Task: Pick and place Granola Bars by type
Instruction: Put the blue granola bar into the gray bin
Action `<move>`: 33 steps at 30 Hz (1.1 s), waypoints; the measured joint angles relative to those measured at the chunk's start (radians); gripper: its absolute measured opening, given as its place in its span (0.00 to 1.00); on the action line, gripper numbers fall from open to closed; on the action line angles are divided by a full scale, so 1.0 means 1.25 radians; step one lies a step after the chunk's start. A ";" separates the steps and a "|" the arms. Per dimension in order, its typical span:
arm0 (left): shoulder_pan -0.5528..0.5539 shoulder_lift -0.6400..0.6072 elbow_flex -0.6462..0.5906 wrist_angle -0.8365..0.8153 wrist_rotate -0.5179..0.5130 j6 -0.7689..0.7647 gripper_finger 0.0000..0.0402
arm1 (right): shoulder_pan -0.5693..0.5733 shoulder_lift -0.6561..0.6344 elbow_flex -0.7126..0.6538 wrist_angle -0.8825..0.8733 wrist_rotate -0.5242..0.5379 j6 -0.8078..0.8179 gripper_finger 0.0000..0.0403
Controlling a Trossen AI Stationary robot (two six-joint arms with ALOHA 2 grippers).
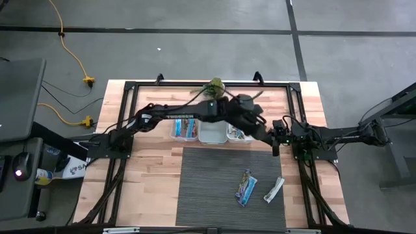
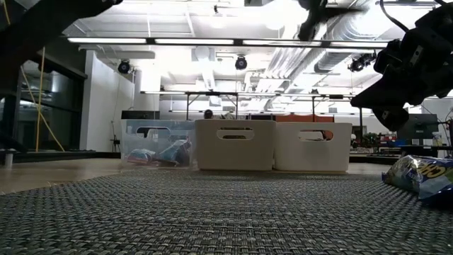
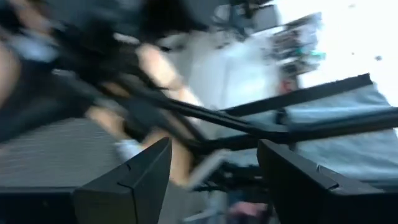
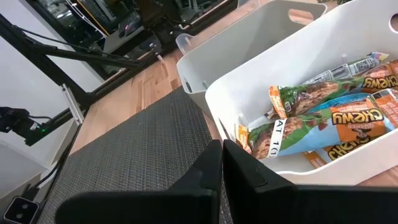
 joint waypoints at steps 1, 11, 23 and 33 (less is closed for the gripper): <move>-0.012 0.000 0.000 0.024 0.002 -0.018 0.59 | 0.000 0.000 0.000 0.000 0.000 0.000 0.00; -0.127 0.001 0.000 0.152 -0.054 -0.084 0.59 | 0.000 0.000 0.000 0.000 0.000 0.000 0.00; -0.182 0.002 0.000 0.124 -0.211 0.023 0.59 | 0.000 0.000 0.000 0.000 0.000 0.000 0.00; -0.238 0.002 0.000 -0.040 -0.447 0.118 0.59 | 0.000 0.000 0.000 0.000 0.000 0.000 0.00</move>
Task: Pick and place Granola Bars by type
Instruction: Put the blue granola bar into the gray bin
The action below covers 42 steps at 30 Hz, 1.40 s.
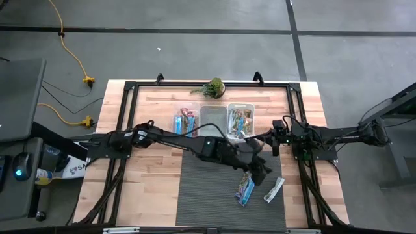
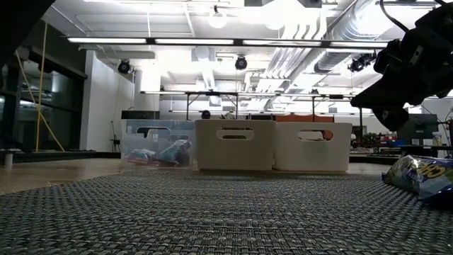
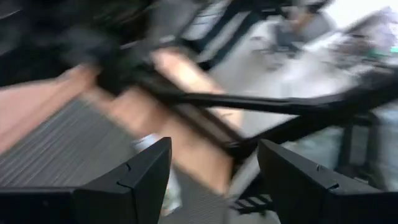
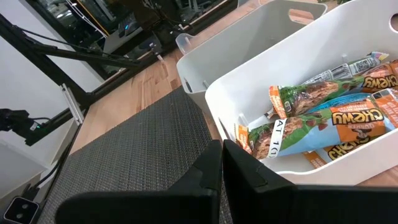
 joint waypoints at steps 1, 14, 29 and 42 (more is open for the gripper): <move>-0.005 0.000 0.000 -0.036 -0.028 -0.021 0.59 | 0.000 0.000 0.000 0.000 0.000 0.000 0.00; -0.018 0.071 -0.006 -0.226 -0.041 -0.198 0.59 | 0.000 0.000 0.000 0.000 0.000 0.000 0.00; -0.018 0.178 -0.007 -0.270 0.054 -0.250 0.59 | 0.000 0.001 0.000 0.000 0.000 0.000 0.00; -0.018 0.186 -0.006 -0.291 0.041 -0.212 0.59 | 0.000 0.001 0.000 0.000 0.000 0.000 0.00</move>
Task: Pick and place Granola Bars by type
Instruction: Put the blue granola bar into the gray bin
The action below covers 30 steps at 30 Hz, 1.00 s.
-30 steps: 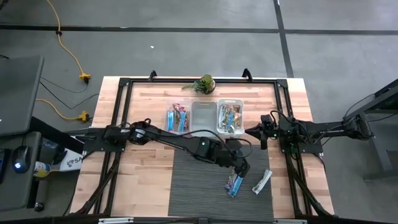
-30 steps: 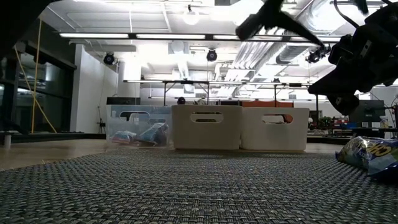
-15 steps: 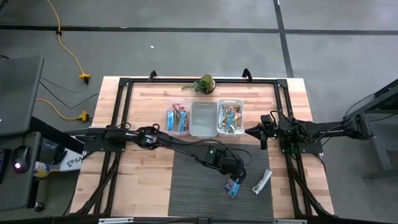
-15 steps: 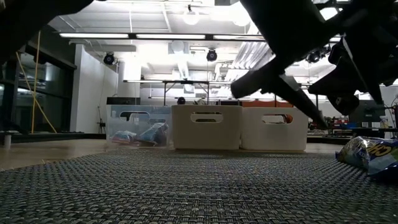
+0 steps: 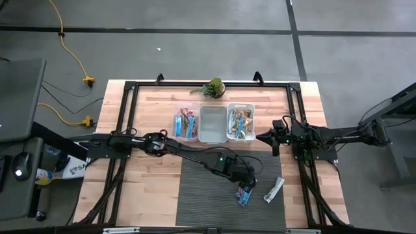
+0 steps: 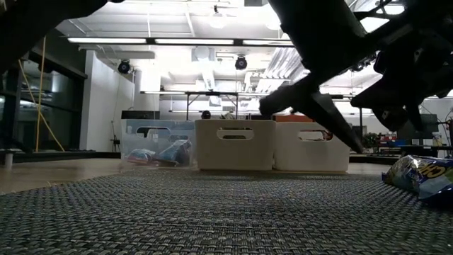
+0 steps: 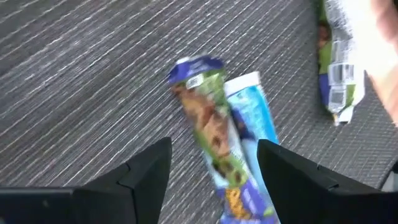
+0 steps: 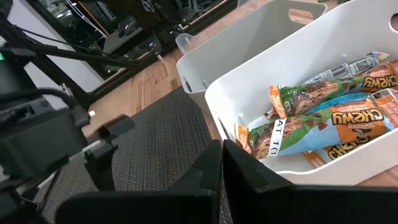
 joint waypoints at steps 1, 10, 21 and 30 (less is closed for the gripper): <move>0.000 0.005 0.001 0.013 0.002 0.003 0.59 | 0.000 0.000 0.000 0.000 0.000 0.000 0.00; 0.000 0.034 -0.001 0.044 0.045 0.005 0.59 | 0.000 0.000 0.000 0.000 0.000 0.000 0.00; -0.001 0.059 0.002 0.061 0.050 0.012 0.59 | 0.000 0.000 0.000 0.000 0.000 0.000 0.00; 0.000 0.078 0.004 0.074 0.070 0.012 0.44 | 0.000 0.000 0.000 0.000 0.000 0.000 0.00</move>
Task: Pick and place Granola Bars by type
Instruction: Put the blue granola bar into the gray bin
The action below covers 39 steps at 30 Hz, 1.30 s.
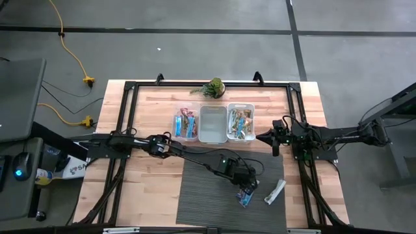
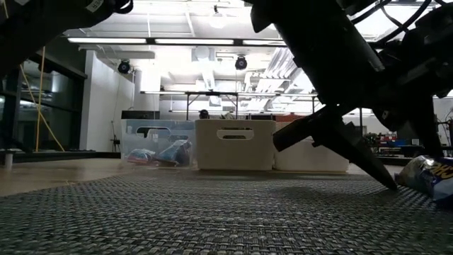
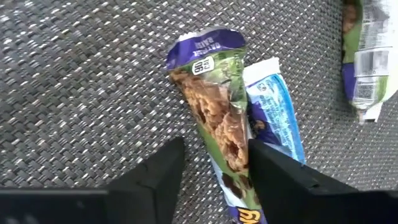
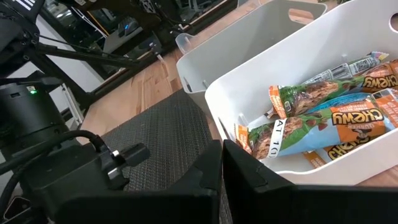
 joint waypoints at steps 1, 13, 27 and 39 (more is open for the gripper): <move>0.000 0.000 0.000 0.000 0.000 0.003 0.41 | 0.000 0.000 0.000 0.000 0.000 0.000 0.00; 0.014 -0.004 0.003 -0.008 -0.026 0.013 0.16 | 0.000 0.000 0.000 0.000 0.000 0.000 0.00; 0.049 -0.092 -0.001 -0.048 -0.025 0.080 0.12 | 0.000 0.002 0.000 0.000 0.000 0.000 0.00; 0.052 -0.225 0.002 -0.023 0.070 0.253 0.12 | 0.000 -0.001 0.000 0.000 0.000 0.000 0.00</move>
